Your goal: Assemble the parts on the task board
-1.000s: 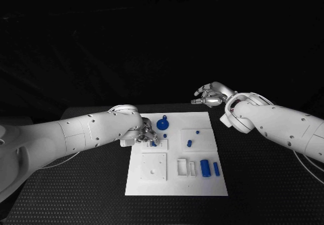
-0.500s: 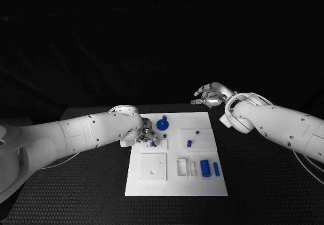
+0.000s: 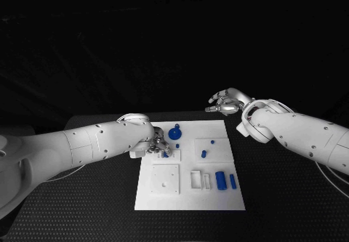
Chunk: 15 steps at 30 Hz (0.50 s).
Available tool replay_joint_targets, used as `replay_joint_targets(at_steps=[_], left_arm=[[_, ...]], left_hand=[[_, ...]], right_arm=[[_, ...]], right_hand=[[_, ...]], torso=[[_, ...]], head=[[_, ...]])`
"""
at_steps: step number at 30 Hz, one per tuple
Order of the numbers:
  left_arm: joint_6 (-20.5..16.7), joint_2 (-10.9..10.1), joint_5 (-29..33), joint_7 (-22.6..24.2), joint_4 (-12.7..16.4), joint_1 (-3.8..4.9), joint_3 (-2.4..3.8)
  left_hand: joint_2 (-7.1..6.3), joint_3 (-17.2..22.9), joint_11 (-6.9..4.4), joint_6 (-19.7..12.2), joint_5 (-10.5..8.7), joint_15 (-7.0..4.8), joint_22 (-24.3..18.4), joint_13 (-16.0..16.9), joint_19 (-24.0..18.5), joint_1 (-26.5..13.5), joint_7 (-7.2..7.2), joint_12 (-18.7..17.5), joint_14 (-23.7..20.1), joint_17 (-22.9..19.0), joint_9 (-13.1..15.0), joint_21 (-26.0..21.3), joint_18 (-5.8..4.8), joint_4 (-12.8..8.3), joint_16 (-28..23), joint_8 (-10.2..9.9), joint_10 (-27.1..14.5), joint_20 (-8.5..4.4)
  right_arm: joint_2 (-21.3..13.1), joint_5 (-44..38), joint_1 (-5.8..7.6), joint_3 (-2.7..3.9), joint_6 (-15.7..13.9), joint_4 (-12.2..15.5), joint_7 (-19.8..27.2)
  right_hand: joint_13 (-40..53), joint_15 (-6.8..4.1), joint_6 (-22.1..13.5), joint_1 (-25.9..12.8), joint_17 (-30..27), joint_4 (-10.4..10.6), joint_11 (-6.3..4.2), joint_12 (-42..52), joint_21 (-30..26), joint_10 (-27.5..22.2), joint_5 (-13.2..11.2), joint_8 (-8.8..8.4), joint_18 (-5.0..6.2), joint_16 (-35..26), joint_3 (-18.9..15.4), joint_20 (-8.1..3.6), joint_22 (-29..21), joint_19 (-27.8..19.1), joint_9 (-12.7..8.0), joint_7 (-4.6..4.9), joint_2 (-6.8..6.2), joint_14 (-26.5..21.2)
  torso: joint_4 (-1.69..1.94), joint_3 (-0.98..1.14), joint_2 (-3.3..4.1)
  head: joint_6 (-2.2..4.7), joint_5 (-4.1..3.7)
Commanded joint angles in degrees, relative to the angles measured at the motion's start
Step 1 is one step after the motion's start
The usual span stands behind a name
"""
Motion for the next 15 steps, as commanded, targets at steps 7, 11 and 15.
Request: replay_joint_targets(at_steps=[7, 11, 15], left_arm=[[-0.9, 0.3, -0.3, -0.1, -0.3, -0.45, -0.19], [-1.0, 0.3, -0.3, -0.2, -0.3, -0.46, -0.19], [-0.9, 0.2, -0.3, -0.3, -0.3, -0.46, -0.2]], left_hand=[[1.34, 5.2, -0.67, 0.4, -1.76, -1.01, 0.5, -0.1, 0.4, 0.9, -0.1, -0.2, 0.5, -0.2, -0.7, -0.1, 0.16, -3.5, -0.1, -0.7, 0.9, -5.54], [-0.69, 4.3, -0.74, 0.4, -5.22, -1.11, 0.4, 0.0, 0.4, -1.6, -0.2, -0.3, 0.5, -0.3, -1.1, -0.4, 0.25, -1.1, -0.3, -1.0, 0.8, -5.63], [-2.41, 3.9, -0.82, 0.5, -7.71, -1.2, 0.4, 0.1, 0.4, -3.0, -0.25, -0.3, 0.5, -0.3, -1.3, -0.6, 0.36, 0.4, -0.3, -1.1, 0.8, -5.74]], right_arm=[[0.0, -0.1, -0.02, 0.03, 0.7, 0.1, 0.2], [-0.1, -0.1, -0.02, 0.03, 0.6, 0.1, 0.2], [-0.1, -0.1, -0.02, 0.03, 0.6, 0.1, 0.2]], right_hand=[[-0.1, -0.03, 0.0, -0.2, -0.1, -0.2, 0.15, 0.3, -0.2, -0.4, 0.2, 0.14, 1.7, 0.3, 0.0, 0.23, 1.0, -0.3, -0.1, 0.71, 0.44, -0.5], [-0.1, -0.03, 0.0, -0.3, -0.1, -0.2, 0.15, 0.3, -0.2, -0.5, 0.2, 0.14, 1.7, 0.3, 0.0, 0.23, 1.0, -0.3, -0.1, 0.71, 0.43, -0.5], [-0.1, -0.03, 0.0, -0.3, -0.1, -0.2, 0.15, 0.3, -0.2, -0.5, 0.2, 0.13, 1.7, 0.3, 0.0, 0.23, 1.0, -0.3, -0.1, 0.72, 0.41, -0.5]], torso=[[-0.01, 0.03, 0.01], [-0.02, 0.04, 0.0], [0.0, 0.02, 0.0]], head=[[0.05, -0.05], [0.07, -0.05], [0.09, -0.09]])
